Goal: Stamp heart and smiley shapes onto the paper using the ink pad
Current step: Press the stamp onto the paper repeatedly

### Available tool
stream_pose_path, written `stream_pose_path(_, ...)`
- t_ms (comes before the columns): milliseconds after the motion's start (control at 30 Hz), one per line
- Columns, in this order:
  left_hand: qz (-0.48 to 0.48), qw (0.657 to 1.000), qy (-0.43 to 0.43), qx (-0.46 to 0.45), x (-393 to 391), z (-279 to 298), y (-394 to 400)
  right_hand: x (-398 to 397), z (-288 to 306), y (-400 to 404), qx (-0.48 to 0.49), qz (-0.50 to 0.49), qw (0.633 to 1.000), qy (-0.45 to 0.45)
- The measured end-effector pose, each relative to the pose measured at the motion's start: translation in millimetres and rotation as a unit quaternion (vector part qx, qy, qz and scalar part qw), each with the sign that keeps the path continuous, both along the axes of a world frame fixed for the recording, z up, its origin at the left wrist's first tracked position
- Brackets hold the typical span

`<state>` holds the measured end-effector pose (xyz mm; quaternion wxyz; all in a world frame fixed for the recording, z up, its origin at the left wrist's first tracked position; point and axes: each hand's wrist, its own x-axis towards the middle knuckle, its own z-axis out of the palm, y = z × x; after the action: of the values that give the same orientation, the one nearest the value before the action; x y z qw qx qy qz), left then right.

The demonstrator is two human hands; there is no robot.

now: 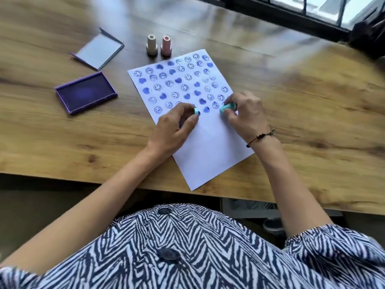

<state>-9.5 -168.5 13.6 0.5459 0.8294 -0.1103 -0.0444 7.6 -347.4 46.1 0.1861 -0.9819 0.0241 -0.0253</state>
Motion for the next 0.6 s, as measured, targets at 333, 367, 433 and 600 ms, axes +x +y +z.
stream_pose_path(333,0.003,1.0,0.001,-0.003,-1,3,0,6,-3,7,-0.105,0.037,0.994,0.012)
stream_pose_path(367,0.002,1.0,0.001,-0.003,-1,3,0,6,-3,8,-0.124,0.045,0.991,0.007)
stream_pose_path(433,0.0,1.0,0.003,-0.006,-1,3,0,7,-4,9,-0.157,0.062,0.986,0.001)
stream_pose_path(600,0.001,1.0,0.011,-0.014,-1,2,1,13,-4,9,-0.187,0.108,0.976,0.002)
